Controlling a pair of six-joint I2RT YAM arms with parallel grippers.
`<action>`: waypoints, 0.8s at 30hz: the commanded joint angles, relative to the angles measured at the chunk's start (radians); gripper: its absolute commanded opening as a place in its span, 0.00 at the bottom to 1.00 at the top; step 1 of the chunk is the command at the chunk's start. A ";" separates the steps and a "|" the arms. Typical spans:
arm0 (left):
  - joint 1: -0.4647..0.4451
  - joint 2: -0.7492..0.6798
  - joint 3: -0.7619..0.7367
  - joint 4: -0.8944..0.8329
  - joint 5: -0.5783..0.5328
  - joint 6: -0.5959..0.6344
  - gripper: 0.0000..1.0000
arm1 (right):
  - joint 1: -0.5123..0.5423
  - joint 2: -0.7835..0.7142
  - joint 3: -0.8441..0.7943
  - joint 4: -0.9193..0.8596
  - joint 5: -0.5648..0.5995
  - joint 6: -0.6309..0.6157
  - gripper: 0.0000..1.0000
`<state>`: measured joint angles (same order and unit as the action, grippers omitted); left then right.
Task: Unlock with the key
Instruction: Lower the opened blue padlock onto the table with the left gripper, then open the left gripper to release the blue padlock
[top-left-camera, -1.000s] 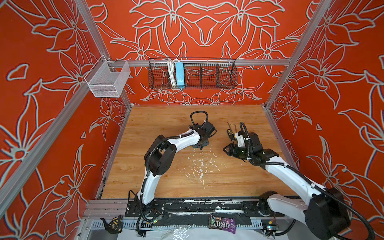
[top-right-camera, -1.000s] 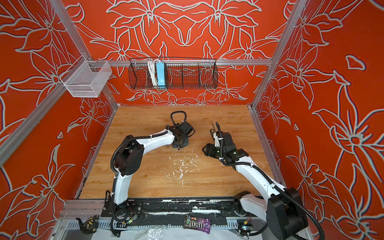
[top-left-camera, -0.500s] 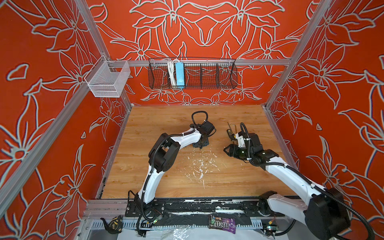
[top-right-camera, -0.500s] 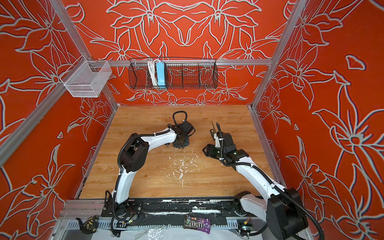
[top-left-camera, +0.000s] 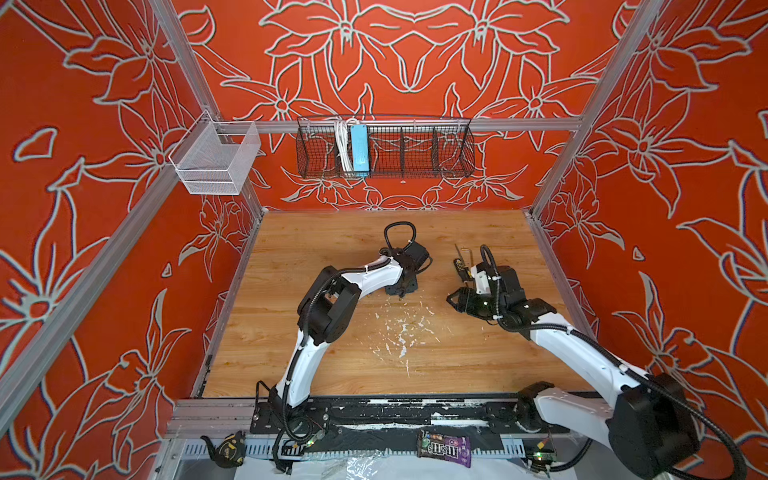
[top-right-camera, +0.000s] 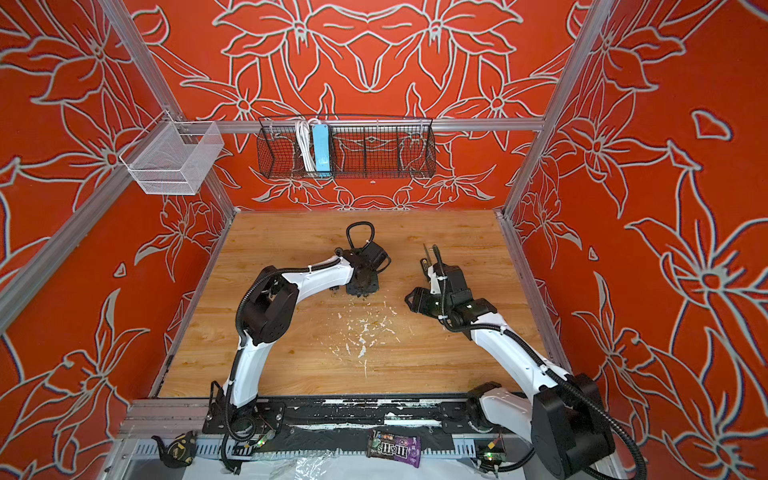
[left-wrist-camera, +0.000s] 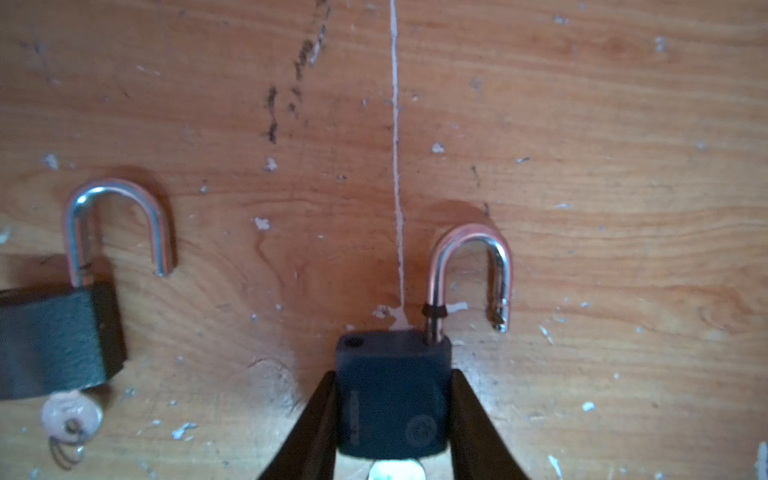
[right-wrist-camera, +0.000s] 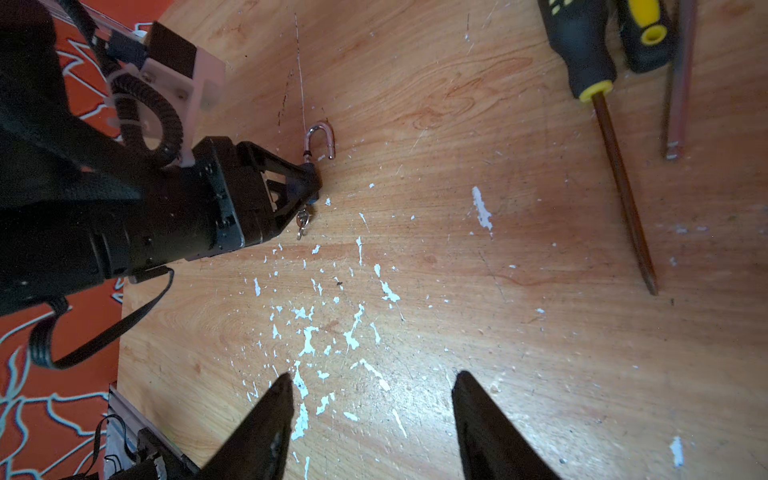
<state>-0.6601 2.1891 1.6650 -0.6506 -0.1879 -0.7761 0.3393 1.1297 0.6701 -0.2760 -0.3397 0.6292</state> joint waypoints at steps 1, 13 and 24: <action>0.005 -0.060 -0.003 -0.036 -0.004 0.007 0.46 | -0.008 0.011 -0.010 0.018 -0.005 0.014 0.62; 0.004 -0.297 -0.117 -0.025 -0.010 -0.005 0.75 | -0.029 -0.032 0.002 -0.010 0.027 0.005 0.63; 0.138 -0.837 -0.465 0.015 -0.194 0.083 0.98 | -0.169 -0.128 0.102 -0.119 0.314 -0.156 0.69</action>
<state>-0.5854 1.4433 1.2682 -0.6281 -0.2852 -0.7399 0.2035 1.0298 0.7284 -0.3618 -0.1806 0.5426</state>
